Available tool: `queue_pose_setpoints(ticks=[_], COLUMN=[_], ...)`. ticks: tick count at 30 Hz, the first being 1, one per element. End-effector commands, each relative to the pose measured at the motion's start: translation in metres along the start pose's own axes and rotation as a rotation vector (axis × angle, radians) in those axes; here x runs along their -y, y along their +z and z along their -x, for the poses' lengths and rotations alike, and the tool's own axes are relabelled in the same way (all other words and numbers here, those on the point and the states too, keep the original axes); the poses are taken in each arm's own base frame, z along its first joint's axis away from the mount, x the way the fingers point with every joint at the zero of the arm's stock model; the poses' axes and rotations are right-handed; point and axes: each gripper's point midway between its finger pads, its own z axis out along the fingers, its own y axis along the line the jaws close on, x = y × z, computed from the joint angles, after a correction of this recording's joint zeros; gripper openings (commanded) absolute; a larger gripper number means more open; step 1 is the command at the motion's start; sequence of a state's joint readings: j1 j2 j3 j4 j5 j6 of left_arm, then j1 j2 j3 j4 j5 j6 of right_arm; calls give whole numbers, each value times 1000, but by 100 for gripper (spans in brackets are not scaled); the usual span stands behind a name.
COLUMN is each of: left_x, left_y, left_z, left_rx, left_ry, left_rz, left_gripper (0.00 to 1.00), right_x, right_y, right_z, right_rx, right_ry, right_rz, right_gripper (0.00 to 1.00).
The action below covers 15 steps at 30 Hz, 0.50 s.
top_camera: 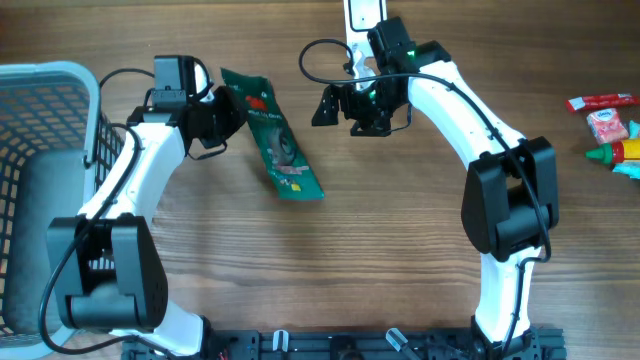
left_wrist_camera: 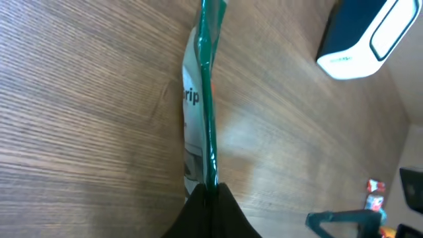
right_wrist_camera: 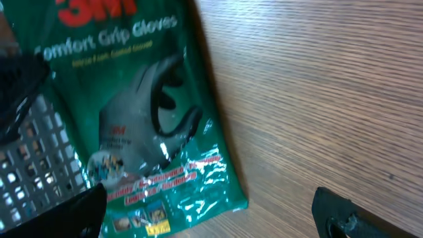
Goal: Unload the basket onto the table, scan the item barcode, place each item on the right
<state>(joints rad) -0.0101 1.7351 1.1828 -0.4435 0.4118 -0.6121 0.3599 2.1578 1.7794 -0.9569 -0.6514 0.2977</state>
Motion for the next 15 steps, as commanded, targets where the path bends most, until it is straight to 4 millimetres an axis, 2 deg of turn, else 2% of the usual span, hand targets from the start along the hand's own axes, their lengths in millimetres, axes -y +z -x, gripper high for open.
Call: queue_pose_setpoints(ticks=[1,3,5,6,7,11,13,15], left_x=[3,-1,-3,0,3,10,10,11], left_y=[-16,-18,-20,-20,-21,-23,-23,-23], left_z=[28,39,45,49,52,60,60,59], left_rx=[142,201,237,253,266,292,293,287], left_ry=[-103,-160,-208,-227,-249,-278,-278,-277], left_rz=[22,47,55,41,23,-12,-14,-20], left_gripper=[4,4,4,4,4,4,4,4], right_x=[-21,-33,-31,-38,-59,-96,-96,-79], right_y=[-13,-34,-46,-44,-32,-10,3,20], right_z=[-6,0,8,8,4,0,1,-1], right_rx=[8,89,190,216,230,284,318,322], right_ry=[-187,-278,-359,-429,-524,-680,-722,-720], right_rz=[50,-24,-263,-351,-388,-420,-464,-481], right_gripper=[100,100,99,100,100,100,100,100])
